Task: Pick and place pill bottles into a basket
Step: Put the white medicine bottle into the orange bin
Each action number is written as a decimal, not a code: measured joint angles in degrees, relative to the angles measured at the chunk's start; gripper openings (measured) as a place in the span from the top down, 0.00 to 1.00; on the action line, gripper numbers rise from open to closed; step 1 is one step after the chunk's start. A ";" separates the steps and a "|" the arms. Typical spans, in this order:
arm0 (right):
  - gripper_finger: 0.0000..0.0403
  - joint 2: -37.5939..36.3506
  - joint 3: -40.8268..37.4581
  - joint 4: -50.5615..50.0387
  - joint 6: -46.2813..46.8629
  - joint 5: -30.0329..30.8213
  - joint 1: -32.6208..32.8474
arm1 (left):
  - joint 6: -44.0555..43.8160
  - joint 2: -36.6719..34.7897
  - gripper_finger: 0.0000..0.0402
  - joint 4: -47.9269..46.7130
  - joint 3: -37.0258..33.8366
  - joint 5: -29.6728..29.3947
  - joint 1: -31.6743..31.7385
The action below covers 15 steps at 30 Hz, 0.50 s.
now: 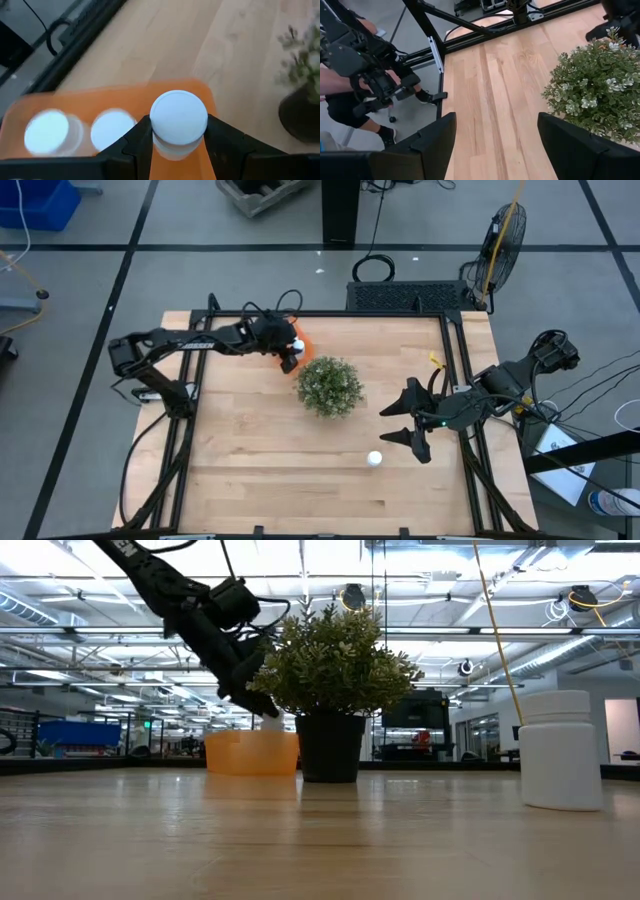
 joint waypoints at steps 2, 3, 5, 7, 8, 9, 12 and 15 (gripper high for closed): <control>0.33 0.00 0.00 0.00 0.00 -0.01 0.01 | -0.04 0.98 0.61 1.46 0.08 -0.03 -0.10; 0.33 0.00 0.00 0.00 0.02 0.00 0.01 | -0.04 1.36 0.61 1.49 0.08 -0.02 -0.12; 0.33 0.00 0.00 0.00 0.02 0.01 0.01 | -0.20 2.55 0.61 2.94 0.08 -0.02 -0.12; 0.33 0.00 0.00 -0.02 0.29 -0.01 0.01 | -0.56 3.39 0.61 2.60 0.06 0.51 -0.12; 0.33 0.00 0.00 -0.02 0.37 -0.04 0.01 | -0.56 3.96 0.61 2.95 0.06 0.62 -0.12; 0.33 0.00 0.00 -0.02 0.41 -0.07 0.01 | -0.63 4.52 0.61 3.54 0.08 0.67 -0.15; 0.33 0.00 0.00 -0.02 0.38 -0.12 0.01 | -1.07 5.65 0.61 3.76 0.02 0.83 -0.58; 0.33 0.00 0.00 -0.04 0.33 -0.14 0.01 | -1.52 6.26 0.61 4.12 0.08 1.13 -0.83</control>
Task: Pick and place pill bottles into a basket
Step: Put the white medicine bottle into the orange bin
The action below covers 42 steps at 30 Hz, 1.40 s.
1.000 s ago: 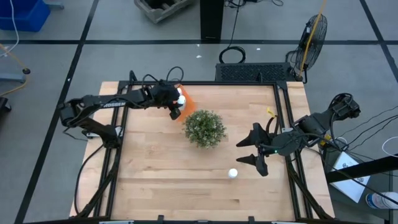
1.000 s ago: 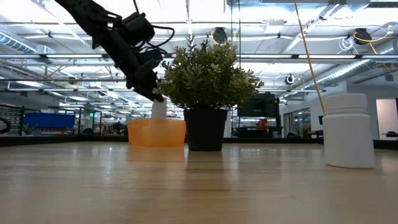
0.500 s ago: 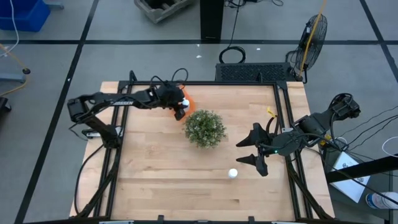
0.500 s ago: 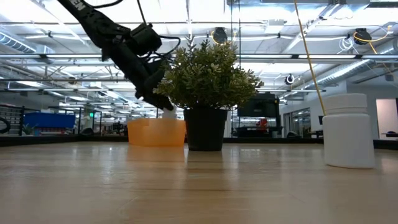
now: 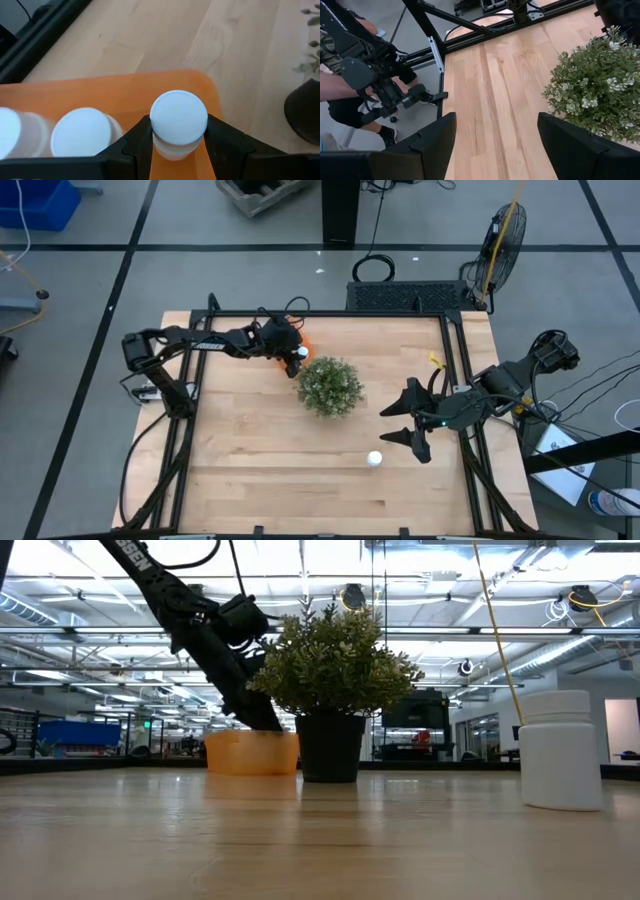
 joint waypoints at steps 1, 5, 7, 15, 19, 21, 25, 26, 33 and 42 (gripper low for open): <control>0.33 0.00 0.00 -0.01 -0.03 0.00 0.00 | -0.04 0.06 0.61 0.01 0.00 0.04 -0.02; 0.33 0.00 -0.02 -0.09 -0.10 -0.04 0.00 | -0.01 0.03 0.53 -0.05 0.00 0.04 0.01; 0.33 0.00 0.00 -0.24 -0.25 -0.04 0.00 | -0.43 -0.01 0.45 -0.05 0.01 -0.06 0.01; 0.33 0.00 -0.02 -1.68 -1.03 -0.04 0.00 | 0.28 -7.00 0.43 -1.00 0.22 -2.17 -1.24; 0.33 0.00 -0.02 -3.76 -2.85 0.53 -0.02 | 0.87 -14.27 0.51 -4.84 0.53 -2.97 -2.21; 0.33 -0.12 -0.02 -7.20 -3.92 2.41 -0.02 | 1.04 -18.23 0.55 -9.05 1.50 -2.87 -3.66; 0.33 -0.57 -0.39 -16.19 -4.26 5.63 0.21 | 1.11 -25.52 0.61 -17.82 5.97 -1.16 -8.98; 0.33 -0.97 -1.18 -17.67 -3.51 6.01 0.58 | 1.08 -26.79 0.62 -19.60 7.20 -1.21 -10.71; 0.33 -6.48 -16.56 -10.21 2.56 5.92 6.63 | -2.42 -32.53 0.67 -23.34 14.22 -4.86 -22.55; 0.33 -6.97 -43.52 20.68 10.13 5.80 15.65 | -5.99 -31.41 0.65 -24.01 19.65 -8.49 -32.17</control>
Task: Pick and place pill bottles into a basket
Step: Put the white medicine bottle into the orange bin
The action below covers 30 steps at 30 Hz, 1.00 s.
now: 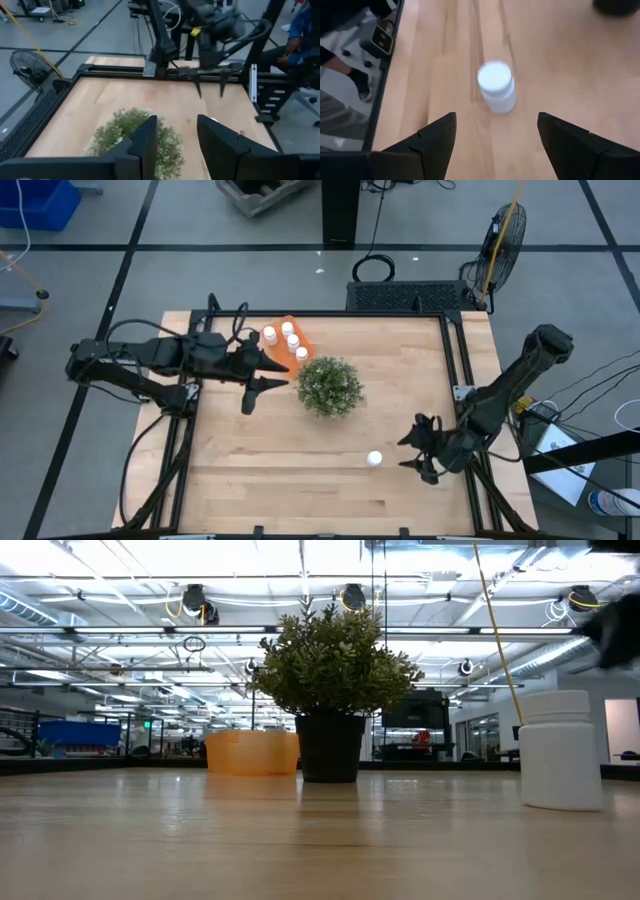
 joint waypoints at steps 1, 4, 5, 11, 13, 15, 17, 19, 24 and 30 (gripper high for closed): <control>0.33 0.10 -2.74 3.14 1.23 0.12 0.72 | -0.04 0.16 0.65 0.51 0.05 -0.58 -0.98; 0.33 0.62 -9.73 13.73 2.22 0.77 1.97 | -0.30 1.39 0.66 6.02 0.41 -1.00 -3.34; 0.33 0.94 -11.57 17.30 2.23 1.41 2.12 | -0.30 1.45 0.67 6.51 0.34 -1.10 -4.22; 0.33 4.47 -18.76 34.51 -1.32 1.61 0.28 | -0.31 4.93 0.67 14.77 0.19 0.12 -6.98; 0.32 5.13 -19.92 38.62 -4.37 0.66 -0.02 | -0.05 6.06 0.65 19.11 0.30 2.69 -7.13; 0.31 5.22 -20.71 39.24 -7.36 -2.47 -0.69 | 1.41 6.41 0.63 21.38 0.30 6.15 -7.15; 0.29 5.07 -20.80 39.32 -8.67 -6.25 -1.74 | 3.97 6.66 0.60 22.85 0.30 9.39 -7.10; 0.27 5.05 -20.85 39.50 -9.93 -8.78 -2.56 | 5.25 6.70 0.57 22.21 0.30 9.90 -6.79; 0.24 5.16 -20.93 39.89 -15.21 -9.00 -6.04 | 5.77 6.75 0.45 21.62 0.30 9.66 -6.23; 0.20 5.21 -20.93 40.86 -21.73 -9.10 -12.25 | 7.96 6.75 0.32 22.60 0.30 7.02 -6.27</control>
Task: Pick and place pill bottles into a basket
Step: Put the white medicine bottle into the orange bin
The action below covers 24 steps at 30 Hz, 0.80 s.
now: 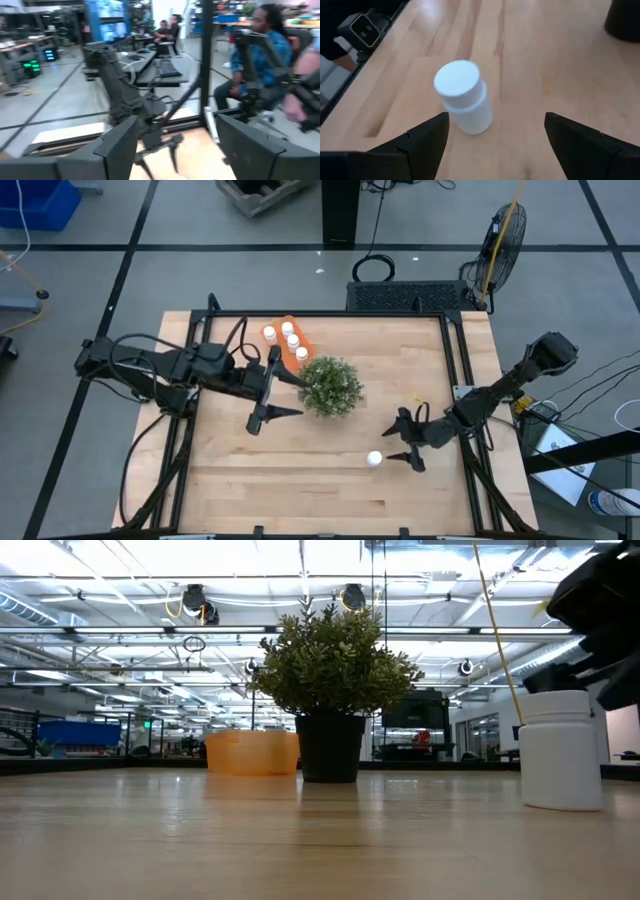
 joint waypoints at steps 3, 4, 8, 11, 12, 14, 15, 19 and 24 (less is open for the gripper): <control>0.19 1.42 0.00 0.98 -1.75 -1.69 -1.94 | -0.02 0.00 0.29 1.17 0.00 -1.51 0.04; 0.19 2.23 0.00 1.07 -1.80 -2.68 -2.29 | -0.02 0.00 0.28 1.76 0.00 -1.60 0.02; 0.19 7.31 0.00 4.83 -1.62 -4.62 -2.07 | -0.04 0.00 0.27 2.78 0.00 -1.60 -0.02; 0.19 11.18 0.00 9.80 -1.62 -4.55 -1.44 | -0.20 0.00 0.27 2.72 0.00 -1.70 0.00; 0.19 12.36 0.00 11.21 -1.61 -4.59 -1.35 | -0.41 -0.02 0.27 2.72 0.00 -1.71 0.00; 0.19 14.56 0.00 13.29 -0.89 -5.24 -1.26 | -0.91 0.00 0.27 2.67 0.00 -1.71 -0.02; 0.19 15.78 0.00 14.12 -0.16 -6.04 -1.26 | -1.07 -0.02 0.27 2.61 0.00 -1.71 -0.02; 0.19 20.28 0.00 19.35 1.79 -7.60 -1.26 | -1.02 -0.02 0.27 2.08 0.00 -1.74 -0.02; 0.19 23.32 0.80 22.30 4.53 -8.85 -1.68 | -0.87 -0.02 0.27 1.11 0.00 -3.46 -0.02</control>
